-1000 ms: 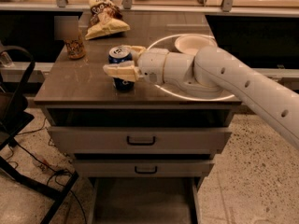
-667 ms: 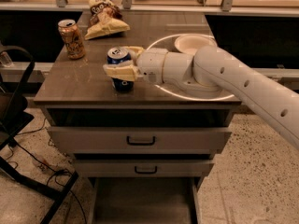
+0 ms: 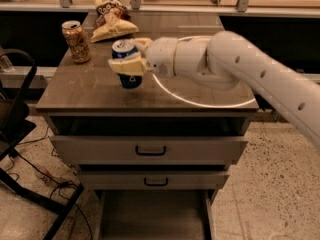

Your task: Move pepsi can near brown chip bag

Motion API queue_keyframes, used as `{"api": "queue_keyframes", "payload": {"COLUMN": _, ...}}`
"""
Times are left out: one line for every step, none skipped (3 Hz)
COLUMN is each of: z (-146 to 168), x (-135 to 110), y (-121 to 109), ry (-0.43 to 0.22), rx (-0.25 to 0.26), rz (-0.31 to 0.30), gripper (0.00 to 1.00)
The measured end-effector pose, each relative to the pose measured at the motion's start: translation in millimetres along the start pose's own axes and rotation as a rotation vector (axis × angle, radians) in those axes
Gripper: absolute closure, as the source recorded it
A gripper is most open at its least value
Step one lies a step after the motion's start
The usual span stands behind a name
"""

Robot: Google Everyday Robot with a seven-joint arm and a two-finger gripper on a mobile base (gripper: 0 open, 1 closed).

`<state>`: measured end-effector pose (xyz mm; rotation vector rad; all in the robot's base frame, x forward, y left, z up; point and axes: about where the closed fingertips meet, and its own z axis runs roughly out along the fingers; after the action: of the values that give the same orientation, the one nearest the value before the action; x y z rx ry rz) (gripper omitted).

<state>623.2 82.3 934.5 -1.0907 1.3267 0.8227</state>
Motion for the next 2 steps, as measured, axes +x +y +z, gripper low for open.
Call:
{"api": "queue_keyframes", "payload": {"z": 2, "x": -29, "y": -35, "ry": 0.038, "rx": -0.034, "rz": -0.019, "gripper": 1.00}}
{"api": "queue_keyframes", "payload": {"z": 19, "x": -39, "y": -100, "ry": 0.063, "rx": 0.025, "rz": 0.051, "gripper": 1.00}}
